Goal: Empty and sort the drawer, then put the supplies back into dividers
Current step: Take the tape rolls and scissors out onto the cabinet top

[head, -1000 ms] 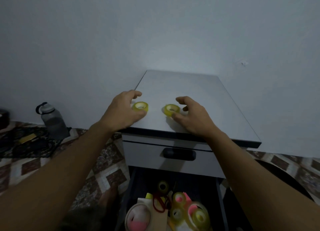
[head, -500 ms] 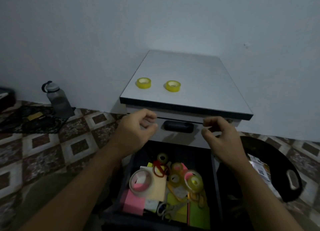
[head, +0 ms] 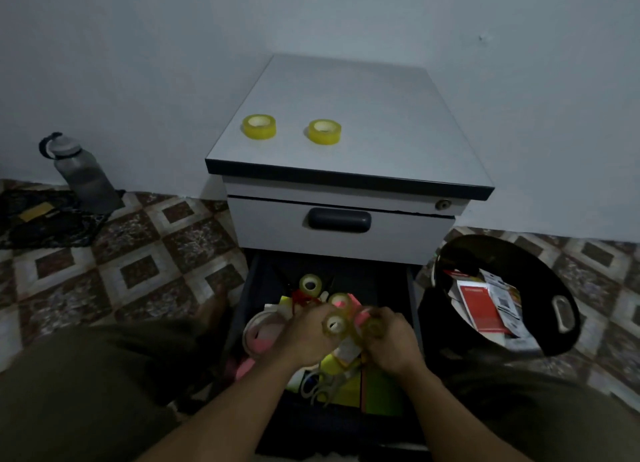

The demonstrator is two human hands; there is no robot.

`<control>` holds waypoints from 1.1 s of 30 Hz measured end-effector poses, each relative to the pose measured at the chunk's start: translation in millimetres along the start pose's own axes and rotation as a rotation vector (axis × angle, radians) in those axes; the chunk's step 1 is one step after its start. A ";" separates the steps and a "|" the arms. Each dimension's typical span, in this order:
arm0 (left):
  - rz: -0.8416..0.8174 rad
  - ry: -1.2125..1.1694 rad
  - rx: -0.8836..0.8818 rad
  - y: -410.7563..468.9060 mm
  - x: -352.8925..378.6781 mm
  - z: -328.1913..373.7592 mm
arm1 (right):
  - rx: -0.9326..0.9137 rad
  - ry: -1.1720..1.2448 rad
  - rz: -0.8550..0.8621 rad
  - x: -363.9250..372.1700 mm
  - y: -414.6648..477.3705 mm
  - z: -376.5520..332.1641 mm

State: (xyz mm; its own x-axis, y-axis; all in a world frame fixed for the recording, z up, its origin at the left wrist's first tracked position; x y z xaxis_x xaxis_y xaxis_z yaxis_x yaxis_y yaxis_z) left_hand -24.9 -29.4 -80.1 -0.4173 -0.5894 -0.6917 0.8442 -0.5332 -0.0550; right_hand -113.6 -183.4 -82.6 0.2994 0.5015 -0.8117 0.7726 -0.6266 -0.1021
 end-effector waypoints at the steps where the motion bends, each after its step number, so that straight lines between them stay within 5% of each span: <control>1: -0.010 0.016 -0.016 1.9 8.0 -4.3 | 0.003 -0.028 0.004 2.3 1.2 0.5; 9: 0.058 0.171 -0.021 23.4 32.6 -16.9 | -0.024 -0.172 0.024 22.4 11.4 12.2; 19: 0.085 0.182 -0.003 25.7 37.2 -24.0 | 0.011 -0.086 0.115 25.7 11.0 13.0; 33: 0.304 0.138 -0.097 70.4 -25.1 -45.7 | -0.168 0.031 0.138 23.2 43.2 -30.5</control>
State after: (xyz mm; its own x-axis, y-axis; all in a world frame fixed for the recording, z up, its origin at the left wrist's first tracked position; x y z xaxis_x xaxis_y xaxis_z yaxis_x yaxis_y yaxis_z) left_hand 60.3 -24.4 -99.5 -0.0980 -0.6209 -0.7777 0.9538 -0.2816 0.1047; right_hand -56.2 -180.6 -88.4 0.4238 0.4381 -0.7928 0.8048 -0.5838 0.1076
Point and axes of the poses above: each hand's wrist, its own y-axis towards the middle knuckle, its own x-axis out of the palm, z = x × y, the point moved 4 cm from there along y, towards the middle knuckle, and after that the axes turned 14 degrees about z, right-handed, at the moved point
